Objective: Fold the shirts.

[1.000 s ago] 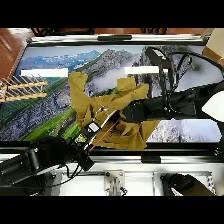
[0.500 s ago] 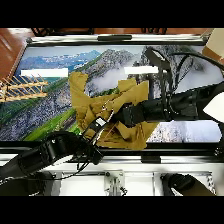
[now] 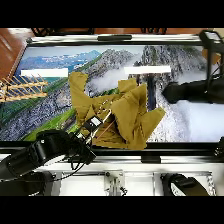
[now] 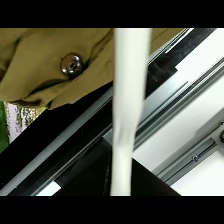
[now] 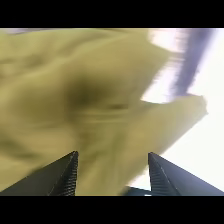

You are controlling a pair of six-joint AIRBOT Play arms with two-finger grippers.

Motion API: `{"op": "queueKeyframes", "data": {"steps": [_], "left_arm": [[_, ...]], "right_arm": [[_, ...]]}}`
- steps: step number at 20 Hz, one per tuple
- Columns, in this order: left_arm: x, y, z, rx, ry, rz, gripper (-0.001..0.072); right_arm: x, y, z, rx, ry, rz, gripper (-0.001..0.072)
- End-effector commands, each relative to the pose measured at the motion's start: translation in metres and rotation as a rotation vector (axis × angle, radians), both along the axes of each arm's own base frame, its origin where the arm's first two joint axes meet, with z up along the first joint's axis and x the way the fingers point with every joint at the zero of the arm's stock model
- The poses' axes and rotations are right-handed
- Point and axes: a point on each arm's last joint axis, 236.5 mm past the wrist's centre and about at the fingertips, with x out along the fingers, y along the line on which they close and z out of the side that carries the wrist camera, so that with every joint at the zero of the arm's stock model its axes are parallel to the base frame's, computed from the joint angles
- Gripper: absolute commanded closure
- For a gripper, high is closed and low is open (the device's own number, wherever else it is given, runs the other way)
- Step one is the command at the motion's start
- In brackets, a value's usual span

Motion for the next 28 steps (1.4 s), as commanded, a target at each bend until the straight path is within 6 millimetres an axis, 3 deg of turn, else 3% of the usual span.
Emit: {"op": "queueKeyframes", "data": {"steps": [1,3,5,7,9,12,16,18,23,28], "left_arm": [[0.007,0.013,0.001,0.039,-0.008,-0.049,0.0666],[0.014,0.022,0.000,0.074,-0.022,-0.135,0.0666],[0.023,0.035,-0.002,0.107,-0.024,-0.181,0.0666],[0.034,0.051,-0.004,0.136,-0.008,-0.165,0.0665],[0.043,0.062,-0.006,0.158,-0.012,-0.213,0.0665],[0.052,0.071,-0.010,0.183,-0.014,-0.274,0.0666],[0.057,0.068,-0.014,0.189,-0.027,-0.332,0.0666],[0.060,0.065,-0.016,0.185,-0.034,-0.334,0.0666],[0.066,0.059,-0.015,0.171,-0.065,-0.358,0.0666],[0.068,0.057,-0.015,0.170,-0.080,-0.387,0.0667]], "right_arm": [[0.012,-0.056,-0.034,-0.020,0.111,0.081,0.0169],[0.007,-0.052,-0.058,-0.167,0.114,0.514,0.0169],[0.003,-0.021,-0.067,-0.254,-0.016,1.016,0.0169],[0.011,0.001,-0.074,-0.357,-0.126,1.279,0.0170],[0.028,0.014,-0.082,-0.469,-0.160,1.353,0.0170],[0.035,0.043,-0.098,-0.487,-0.175,1.452,0.0170],[0.047,0.075,-0.108,-0.508,-0.225,1.494,0.0170],[0.042,0.093,-0.107,-0.442,-0.254,1.508,0.0170],[0.036,0.099,-0.111,-0.417,-0.240,1.530,0.0170],[0.019,0.104,-0.139,-0.356,-0.148,1.589,0.0170]]}}
